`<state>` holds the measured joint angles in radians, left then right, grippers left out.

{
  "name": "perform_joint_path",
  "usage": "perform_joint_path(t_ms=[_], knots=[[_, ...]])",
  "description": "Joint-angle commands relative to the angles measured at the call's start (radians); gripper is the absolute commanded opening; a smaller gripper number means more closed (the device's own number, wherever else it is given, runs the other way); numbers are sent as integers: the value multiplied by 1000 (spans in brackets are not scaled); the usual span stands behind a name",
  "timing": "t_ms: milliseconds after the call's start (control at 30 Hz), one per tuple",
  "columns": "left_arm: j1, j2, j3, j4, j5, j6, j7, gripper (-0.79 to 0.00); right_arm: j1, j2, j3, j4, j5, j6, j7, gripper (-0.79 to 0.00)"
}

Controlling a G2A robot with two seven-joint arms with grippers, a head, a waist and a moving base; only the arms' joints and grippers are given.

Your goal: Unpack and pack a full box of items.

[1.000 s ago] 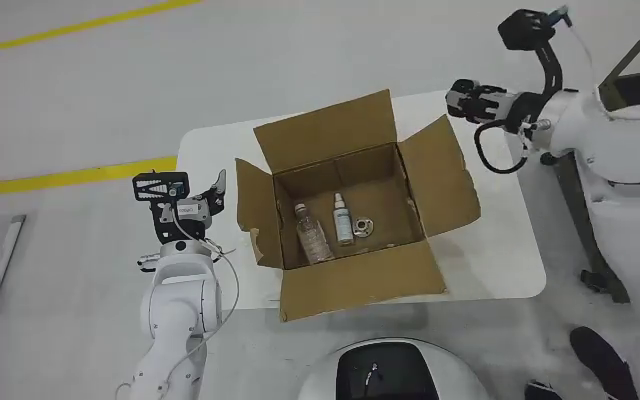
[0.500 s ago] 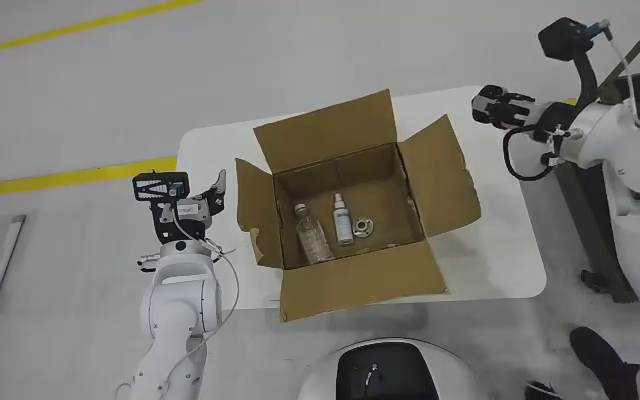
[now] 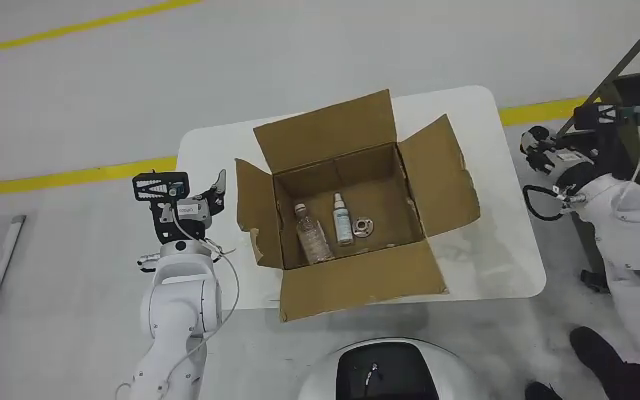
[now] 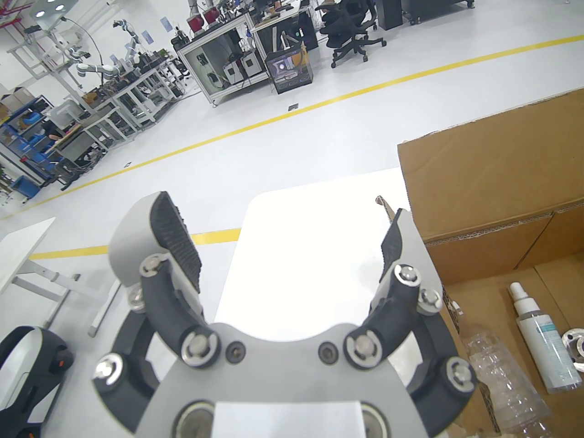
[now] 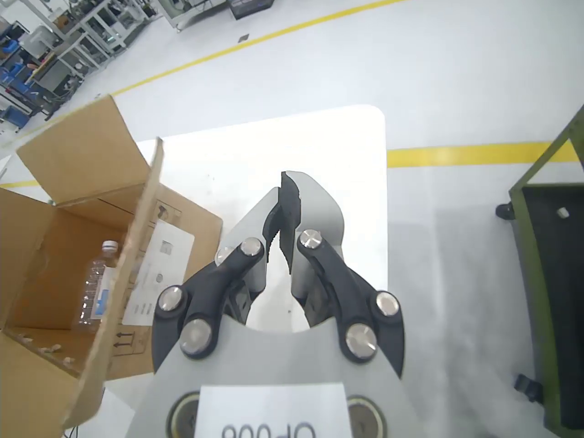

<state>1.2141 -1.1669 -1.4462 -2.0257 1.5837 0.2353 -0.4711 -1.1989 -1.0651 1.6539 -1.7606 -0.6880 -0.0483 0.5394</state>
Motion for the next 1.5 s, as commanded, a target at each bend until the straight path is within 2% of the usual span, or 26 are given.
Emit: perform_joint_path(t_ms=[0, 200, 433, 633, 800, 833, 867, 900, 933, 1167, 1300, 1467], knots=[[0, 0, 0, 0, 0, 0, 0, 0, -12, -4, -29, 10, 26, -2, -17, -785], [0, 0, 0, 0, 0, 0, 0, 0, 37, -22, -160, 46, 94, -46, -44, -785], [0, 0, 0, 0, 0, 0, 0, 0, 140, -36, -266, 52, 176, -144, 1, -785], [0, 0, 0, 0, 0, 0, 0, 0, 191, -38, -343, 48, 209, -259, 119, -785], [7, 0, -4, 3, -1, -7, 14, 0, 233, -43, -418, 67, 180, -300, 190, -785], [12, -1, -8, 4, -8, -18, 22, -123, 239, -44, -429, 71, 172, -294, 196, -785], [16, 0, -12, 6, -6, -42, 32, -342, 245, -46, -437, 78, 168, -282, 202, -785], [22, 1, -18, 11, 3, -56, 41, -514, 250, -46, -445, 85, 160, -269, 214, -785], [28, 2, -21, 14, 8, -74, 47, -785, 256, -47, -450, 85, 163, -264, 212, -785], [107, 14, -49, 36, 51, -270, 122, -785, 278, -47, -461, 96, 155, -228, 259, -785], [132, 13, -50, 45, 31, -306, 155, -785, 287, -45, -446, 100, 155, -189, 264, -785], [133, 12, -27, 44, -37, -399, 198, -785, 295, -42, -387, 106, 184, -115, 225, -785]])
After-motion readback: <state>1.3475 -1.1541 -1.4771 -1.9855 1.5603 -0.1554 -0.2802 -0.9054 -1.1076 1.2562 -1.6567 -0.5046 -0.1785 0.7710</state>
